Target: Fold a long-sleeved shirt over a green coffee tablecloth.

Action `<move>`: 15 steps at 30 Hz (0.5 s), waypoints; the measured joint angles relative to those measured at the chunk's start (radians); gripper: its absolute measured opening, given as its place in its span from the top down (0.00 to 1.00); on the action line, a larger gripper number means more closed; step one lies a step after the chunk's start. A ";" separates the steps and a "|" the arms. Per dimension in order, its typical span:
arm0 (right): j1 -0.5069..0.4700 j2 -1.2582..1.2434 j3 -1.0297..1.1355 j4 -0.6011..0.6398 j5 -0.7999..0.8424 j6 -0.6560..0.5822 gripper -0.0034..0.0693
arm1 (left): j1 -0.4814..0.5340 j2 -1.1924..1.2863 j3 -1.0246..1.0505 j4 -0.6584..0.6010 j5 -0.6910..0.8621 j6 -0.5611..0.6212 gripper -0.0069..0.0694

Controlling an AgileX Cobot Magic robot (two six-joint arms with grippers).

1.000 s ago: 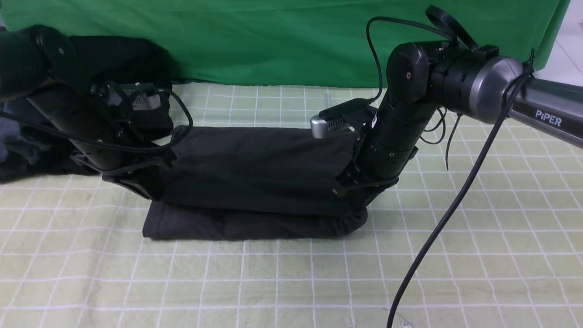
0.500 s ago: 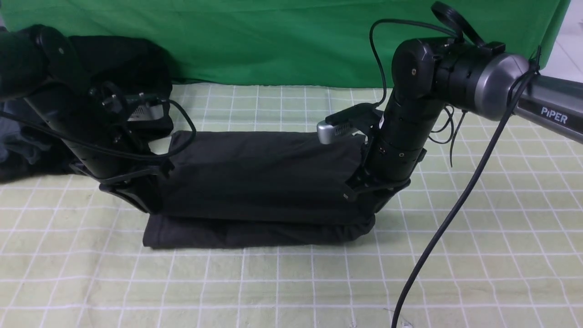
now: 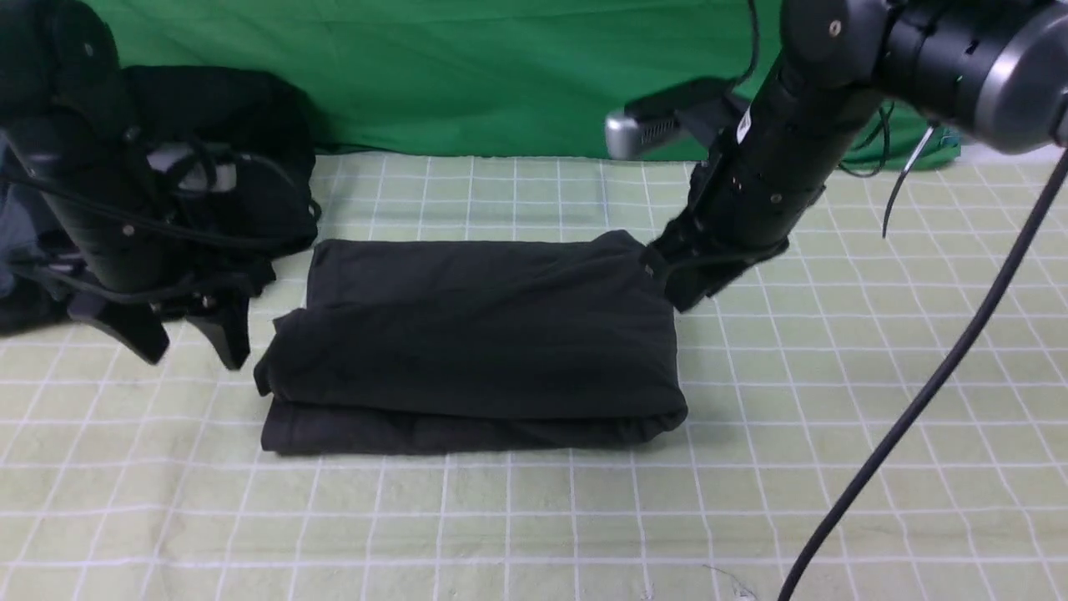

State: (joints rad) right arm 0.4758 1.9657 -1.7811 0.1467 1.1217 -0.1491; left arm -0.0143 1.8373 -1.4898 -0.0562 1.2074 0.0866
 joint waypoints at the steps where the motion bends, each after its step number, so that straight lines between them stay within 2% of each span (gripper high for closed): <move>1: 0.000 -0.001 0.000 0.020 -0.052 -0.003 0.75 | 0.001 -0.014 -0.008 -0.048 0.000 -0.011 0.21; 2: 0.000 -0.001 0.000 0.020 -0.052 -0.003 0.75 | 0.001 -0.018 -0.008 -0.069 0.000 -0.011 0.21; 4: 0.000 0.004 0.000 0.046 -0.096 -0.004 0.85 | 0.002 -0.028 -0.009 -0.200 -0.005 0.003 0.26; 5: 0.000 0.012 0.000 0.060 -0.121 -0.004 0.91 | -0.006 -0.029 -0.009 -0.314 -0.027 0.051 0.36; 7: 0.000 0.028 0.000 0.071 -0.141 -0.004 0.94 | -0.035 -0.021 -0.009 -0.404 -0.088 0.105 0.54; 9: 0.000 0.050 0.000 0.072 -0.143 -0.004 0.94 | -0.077 0.001 -0.009 -0.393 -0.141 0.105 0.76; 10: 0.000 0.050 0.000 0.072 -0.143 -0.004 0.94 | -0.081 0.004 -0.009 -0.388 -0.141 0.103 0.77; 11: 0.000 0.071 0.000 0.072 -0.138 -0.004 0.94 | -0.101 0.025 -0.008 -0.344 -0.161 0.082 0.85; 12: 0.000 0.089 0.000 0.073 -0.128 -0.004 0.94 | -0.113 0.047 -0.006 -0.301 -0.163 0.052 0.88; 15: 0.000 0.147 0.000 0.074 -0.078 -0.004 0.94 | -0.121 0.105 0.004 -0.210 -0.157 -0.014 0.91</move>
State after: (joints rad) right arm 0.4758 2.1129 -1.7810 0.2203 1.0441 -0.1530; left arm -0.1351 1.9420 -1.4858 -0.2662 1.0503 0.0723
